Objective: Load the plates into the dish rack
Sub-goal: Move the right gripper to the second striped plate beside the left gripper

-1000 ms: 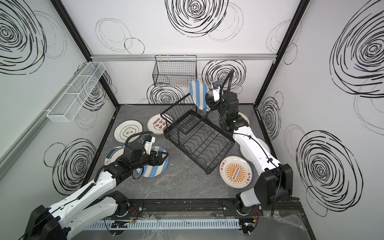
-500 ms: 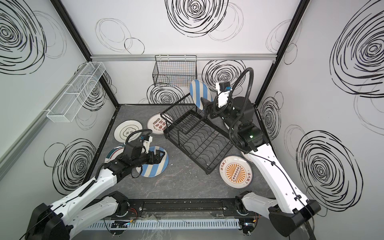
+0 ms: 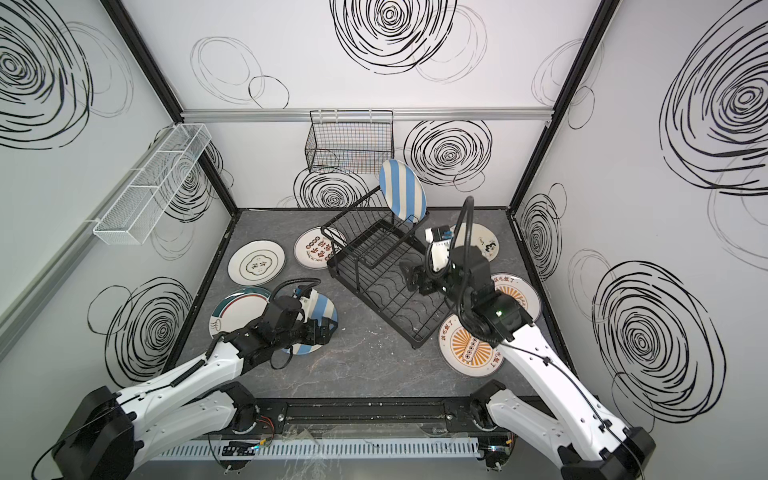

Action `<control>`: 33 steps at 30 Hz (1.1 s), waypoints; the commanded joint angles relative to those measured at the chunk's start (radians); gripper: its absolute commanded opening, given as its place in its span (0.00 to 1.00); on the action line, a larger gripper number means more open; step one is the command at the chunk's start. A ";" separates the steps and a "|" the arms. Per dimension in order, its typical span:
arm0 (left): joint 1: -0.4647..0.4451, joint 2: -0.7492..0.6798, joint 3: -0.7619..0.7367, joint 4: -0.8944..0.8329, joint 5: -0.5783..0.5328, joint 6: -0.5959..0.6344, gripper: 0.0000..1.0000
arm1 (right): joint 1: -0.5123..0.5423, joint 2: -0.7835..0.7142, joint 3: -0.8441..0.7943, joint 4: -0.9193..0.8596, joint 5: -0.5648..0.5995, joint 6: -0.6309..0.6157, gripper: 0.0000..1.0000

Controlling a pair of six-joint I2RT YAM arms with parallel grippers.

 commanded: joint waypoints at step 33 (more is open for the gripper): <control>-0.335 0.010 -0.188 0.271 0.023 -0.209 0.96 | 0.762 0.031 -0.433 0.355 0.538 0.754 0.85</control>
